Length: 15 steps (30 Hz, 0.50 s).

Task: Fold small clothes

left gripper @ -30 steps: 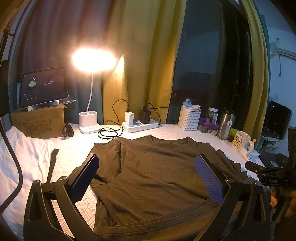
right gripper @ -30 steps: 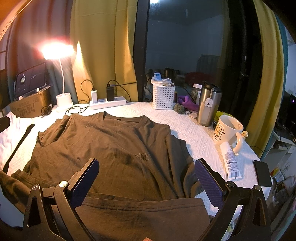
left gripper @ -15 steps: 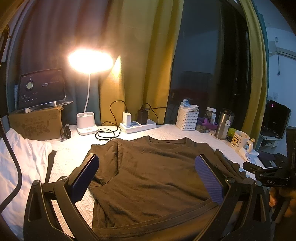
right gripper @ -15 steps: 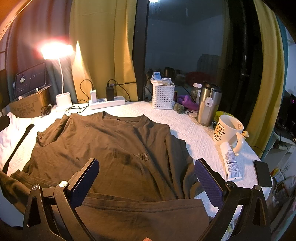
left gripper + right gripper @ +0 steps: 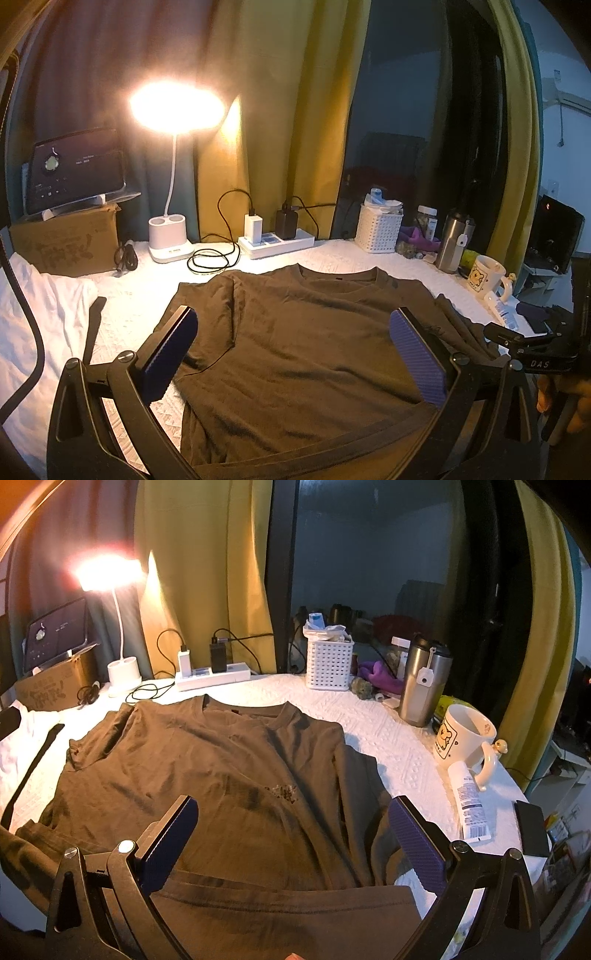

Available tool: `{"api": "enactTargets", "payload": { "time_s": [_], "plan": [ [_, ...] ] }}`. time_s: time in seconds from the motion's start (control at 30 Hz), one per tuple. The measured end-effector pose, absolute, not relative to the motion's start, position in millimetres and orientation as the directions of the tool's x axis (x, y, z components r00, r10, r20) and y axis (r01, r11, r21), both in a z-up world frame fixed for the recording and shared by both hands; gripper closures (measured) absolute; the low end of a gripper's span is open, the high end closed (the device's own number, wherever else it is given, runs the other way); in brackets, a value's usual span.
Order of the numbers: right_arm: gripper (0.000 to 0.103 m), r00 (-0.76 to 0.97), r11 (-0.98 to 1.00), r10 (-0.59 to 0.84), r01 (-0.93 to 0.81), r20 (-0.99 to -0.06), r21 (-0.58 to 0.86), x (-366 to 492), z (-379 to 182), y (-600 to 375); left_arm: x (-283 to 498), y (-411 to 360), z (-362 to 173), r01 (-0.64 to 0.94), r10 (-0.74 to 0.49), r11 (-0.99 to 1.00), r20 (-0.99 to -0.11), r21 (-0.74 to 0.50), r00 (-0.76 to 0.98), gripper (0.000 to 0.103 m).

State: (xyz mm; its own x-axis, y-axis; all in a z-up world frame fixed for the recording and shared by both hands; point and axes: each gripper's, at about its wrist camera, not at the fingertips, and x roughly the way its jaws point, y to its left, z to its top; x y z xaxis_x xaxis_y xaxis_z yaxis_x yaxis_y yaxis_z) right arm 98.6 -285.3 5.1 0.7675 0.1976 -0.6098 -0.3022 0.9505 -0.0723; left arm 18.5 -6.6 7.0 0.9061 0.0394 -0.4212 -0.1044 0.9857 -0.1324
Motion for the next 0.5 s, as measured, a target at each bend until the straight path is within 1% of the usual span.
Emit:
{"api": "enactTargets", "payload": {
  "time_s": [0.33,0.5],
  "plan": [
    [0.0,0.741,0.95,0.186,-0.303,-0.645,-0.073,130.0,-4.7,-286.9,48.9,-7.3,-2.1,-0.129,0.048,0.982,-0.485,-0.135,0.873,0.001],
    [0.0,0.736,0.958,0.173,-0.281,-0.655,-0.064,151.3,-7.7,-303.7,66.0,-14.6,-4.5,-0.132,0.049,0.983,-0.512,-0.126,0.857,0.001]
  ]
}}
